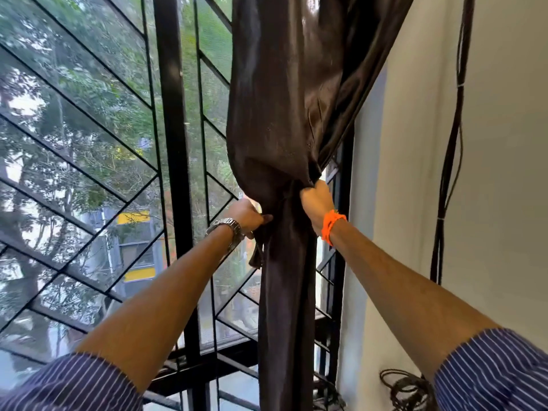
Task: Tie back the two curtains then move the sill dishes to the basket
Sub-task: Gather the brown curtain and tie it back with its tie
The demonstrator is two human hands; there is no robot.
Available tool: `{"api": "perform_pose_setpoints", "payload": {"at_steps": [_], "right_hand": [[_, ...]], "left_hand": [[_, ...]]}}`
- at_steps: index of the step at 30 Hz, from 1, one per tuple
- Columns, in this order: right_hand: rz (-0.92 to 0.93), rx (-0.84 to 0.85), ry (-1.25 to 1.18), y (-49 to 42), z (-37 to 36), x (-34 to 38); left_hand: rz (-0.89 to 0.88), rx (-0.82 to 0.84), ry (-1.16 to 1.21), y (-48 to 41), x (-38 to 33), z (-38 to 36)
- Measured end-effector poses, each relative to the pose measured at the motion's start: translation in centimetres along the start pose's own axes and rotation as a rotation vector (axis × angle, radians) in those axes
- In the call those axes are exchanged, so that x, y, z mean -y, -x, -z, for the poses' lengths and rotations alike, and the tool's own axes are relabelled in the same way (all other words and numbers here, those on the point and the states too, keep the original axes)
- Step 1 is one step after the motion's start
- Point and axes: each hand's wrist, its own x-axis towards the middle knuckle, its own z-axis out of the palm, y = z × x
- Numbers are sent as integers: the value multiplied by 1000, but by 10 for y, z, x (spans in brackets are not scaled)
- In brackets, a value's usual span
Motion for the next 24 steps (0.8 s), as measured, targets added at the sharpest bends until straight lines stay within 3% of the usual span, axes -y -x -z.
{"api": "perform_pose_setpoints", "payload": {"at_steps": [9,13,18,21,24], "right_hand": [[-103,-20,-130,-23,-32,-12],[-238,77,-312,-4,-22,0],[-305,244,-391,0,-4,-7],[-365,262,-331,-5,2,-17],[-407,273,-323,-1,4,-21]], "left_hand": [[10,-102,121,3,11,21],[22,-103,64,-2,9,11],[32,-1,171,-37,18,-7],[21,-11,167,-7,-5,0],[48,9,308,-1,-11,-5]]}}
